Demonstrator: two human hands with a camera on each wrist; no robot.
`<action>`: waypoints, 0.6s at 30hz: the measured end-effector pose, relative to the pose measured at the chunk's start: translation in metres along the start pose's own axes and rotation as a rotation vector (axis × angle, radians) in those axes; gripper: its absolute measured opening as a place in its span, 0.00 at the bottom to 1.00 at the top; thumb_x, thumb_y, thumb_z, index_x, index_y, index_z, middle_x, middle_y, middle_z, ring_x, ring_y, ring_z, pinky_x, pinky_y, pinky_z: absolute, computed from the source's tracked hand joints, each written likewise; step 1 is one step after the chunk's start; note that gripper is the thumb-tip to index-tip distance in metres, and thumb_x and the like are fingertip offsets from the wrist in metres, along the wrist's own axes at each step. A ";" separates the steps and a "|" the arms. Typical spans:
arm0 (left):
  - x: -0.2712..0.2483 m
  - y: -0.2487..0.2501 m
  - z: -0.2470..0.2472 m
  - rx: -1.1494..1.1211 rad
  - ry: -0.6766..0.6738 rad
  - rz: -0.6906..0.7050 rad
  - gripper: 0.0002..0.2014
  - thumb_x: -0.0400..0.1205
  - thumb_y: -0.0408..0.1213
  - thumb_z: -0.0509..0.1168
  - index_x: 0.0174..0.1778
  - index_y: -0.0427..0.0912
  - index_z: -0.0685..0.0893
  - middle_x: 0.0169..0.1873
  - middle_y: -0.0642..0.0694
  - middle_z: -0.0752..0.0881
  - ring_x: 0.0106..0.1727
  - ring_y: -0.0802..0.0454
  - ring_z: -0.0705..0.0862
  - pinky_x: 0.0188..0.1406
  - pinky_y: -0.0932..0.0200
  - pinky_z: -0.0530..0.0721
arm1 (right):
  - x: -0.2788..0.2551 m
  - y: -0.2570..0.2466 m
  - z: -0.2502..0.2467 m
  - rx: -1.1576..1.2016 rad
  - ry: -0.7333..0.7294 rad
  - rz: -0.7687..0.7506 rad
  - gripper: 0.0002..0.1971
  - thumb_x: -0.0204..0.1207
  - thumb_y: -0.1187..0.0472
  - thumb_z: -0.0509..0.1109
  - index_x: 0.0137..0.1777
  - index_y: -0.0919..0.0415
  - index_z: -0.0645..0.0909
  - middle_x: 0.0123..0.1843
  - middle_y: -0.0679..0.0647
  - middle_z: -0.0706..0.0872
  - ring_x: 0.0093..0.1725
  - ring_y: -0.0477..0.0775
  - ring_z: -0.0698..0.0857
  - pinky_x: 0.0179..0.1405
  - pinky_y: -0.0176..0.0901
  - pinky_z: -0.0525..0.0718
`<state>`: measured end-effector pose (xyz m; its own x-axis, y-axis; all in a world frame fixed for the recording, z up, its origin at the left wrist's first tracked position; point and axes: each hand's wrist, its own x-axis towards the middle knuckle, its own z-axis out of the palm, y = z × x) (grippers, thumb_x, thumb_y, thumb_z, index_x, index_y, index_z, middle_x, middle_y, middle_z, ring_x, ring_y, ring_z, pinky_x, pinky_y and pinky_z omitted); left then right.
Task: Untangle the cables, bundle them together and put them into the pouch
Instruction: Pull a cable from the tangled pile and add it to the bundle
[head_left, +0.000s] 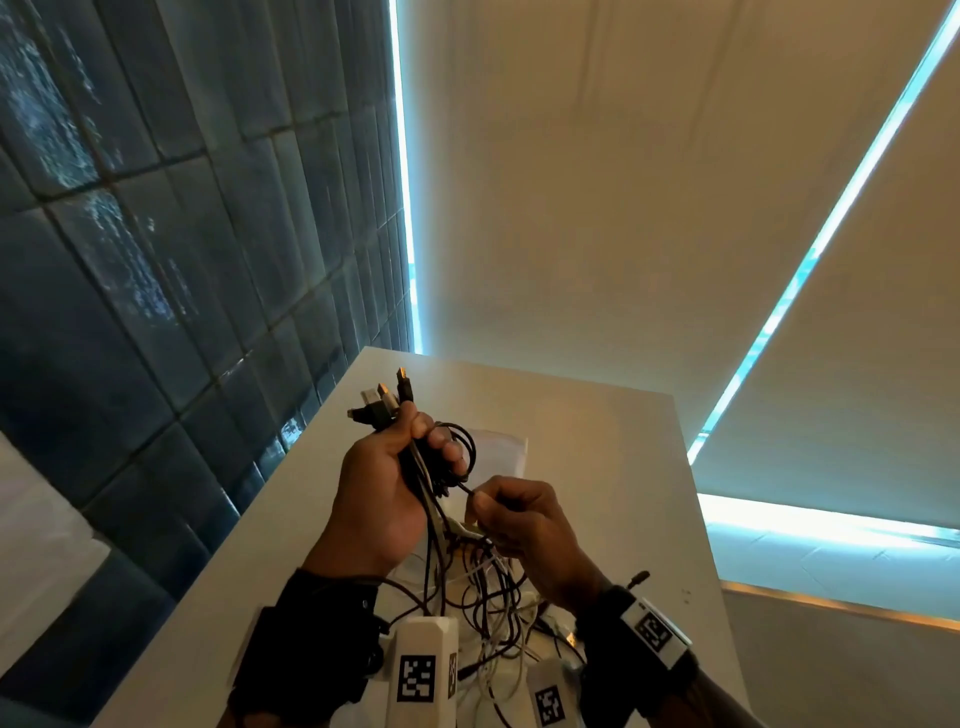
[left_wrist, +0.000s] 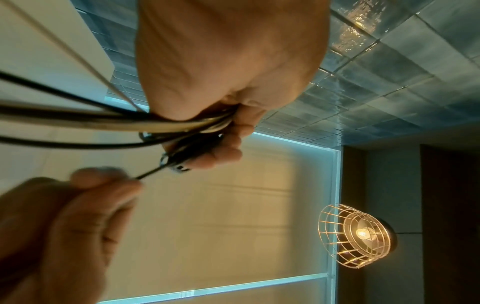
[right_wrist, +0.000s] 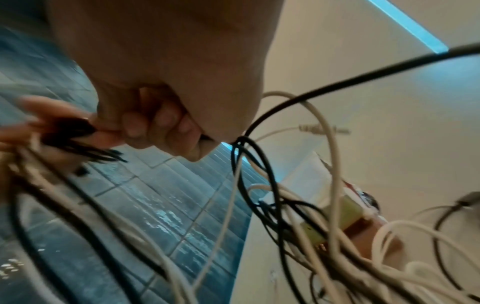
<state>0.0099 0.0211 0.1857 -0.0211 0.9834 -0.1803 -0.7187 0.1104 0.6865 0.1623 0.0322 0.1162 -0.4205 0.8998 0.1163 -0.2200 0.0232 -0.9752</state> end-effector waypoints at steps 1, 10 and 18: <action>0.000 0.001 0.001 0.021 -0.001 0.025 0.18 0.88 0.42 0.52 0.32 0.42 0.71 0.26 0.47 0.73 0.26 0.53 0.75 0.36 0.55 0.74 | 0.000 0.008 -0.002 -0.021 0.008 0.011 0.11 0.81 0.65 0.66 0.36 0.68 0.79 0.25 0.45 0.77 0.22 0.37 0.71 0.23 0.26 0.69; -0.007 0.008 -0.005 0.148 -0.004 0.157 0.19 0.88 0.41 0.52 0.29 0.44 0.71 0.24 0.50 0.70 0.22 0.57 0.65 0.24 0.60 0.67 | -0.001 0.060 -0.018 -0.207 0.104 0.137 0.14 0.80 0.60 0.69 0.33 0.61 0.85 0.28 0.45 0.83 0.30 0.41 0.76 0.33 0.32 0.72; -0.011 0.026 -0.005 0.177 -0.032 0.204 0.18 0.87 0.42 0.52 0.31 0.44 0.70 0.24 0.51 0.70 0.21 0.58 0.65 0.22 0.63 0.68 | -0.013 0.103 -0.038 -0.234 0.186 0.222 0.20 0.73 0.47 0.72 0.43 0.67 0.89 0.38 0.54 0.86 0.40 0.49 0.81 0.44 0.42 0.79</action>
<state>-0.0125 0.0125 0.2020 -0.1292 0.9916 -0.0050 -0.5687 -0.0700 0.8195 0.1783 0.0390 0.0074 -0.2639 0.9573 -0.1178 0.0748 -0.1014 -0.9920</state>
